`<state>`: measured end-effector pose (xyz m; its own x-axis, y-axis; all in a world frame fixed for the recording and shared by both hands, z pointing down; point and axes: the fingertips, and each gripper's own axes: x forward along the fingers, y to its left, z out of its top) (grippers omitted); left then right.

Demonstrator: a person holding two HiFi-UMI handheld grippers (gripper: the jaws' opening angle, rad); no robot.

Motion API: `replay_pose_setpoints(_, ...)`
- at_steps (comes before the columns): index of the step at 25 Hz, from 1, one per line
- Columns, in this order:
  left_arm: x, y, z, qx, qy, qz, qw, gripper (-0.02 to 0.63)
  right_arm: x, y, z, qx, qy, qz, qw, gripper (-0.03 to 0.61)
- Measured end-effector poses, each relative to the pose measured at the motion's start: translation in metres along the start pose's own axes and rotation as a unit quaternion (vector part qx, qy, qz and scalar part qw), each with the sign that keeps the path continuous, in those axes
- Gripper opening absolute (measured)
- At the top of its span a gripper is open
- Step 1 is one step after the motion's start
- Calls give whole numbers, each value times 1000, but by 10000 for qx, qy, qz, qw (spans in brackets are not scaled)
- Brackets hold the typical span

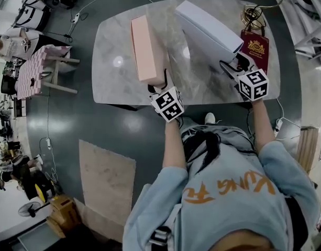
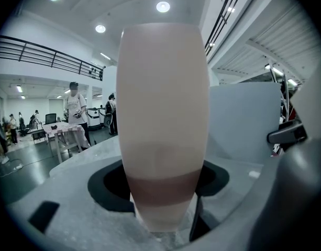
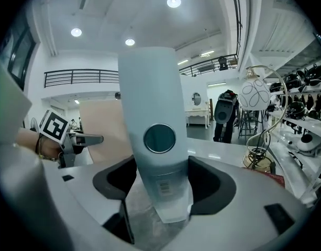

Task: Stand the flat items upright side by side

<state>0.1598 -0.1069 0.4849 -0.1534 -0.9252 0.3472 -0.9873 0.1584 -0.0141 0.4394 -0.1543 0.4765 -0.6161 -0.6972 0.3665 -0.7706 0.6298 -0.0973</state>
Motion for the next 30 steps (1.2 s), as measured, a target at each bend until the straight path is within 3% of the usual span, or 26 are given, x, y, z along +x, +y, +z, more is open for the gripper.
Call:
replay_pose_setpoints(13, 17, 7, 8, 55, -91, 53, 9999, 310, 26, 19, 9, 69, 144, -114, 9998, 302)
replay_pose_setpoints(30, 53, 23, 20, 421, -119, -389, 9983, 310, 79, 50, 25, 157, 258, -237, 9993, 302)
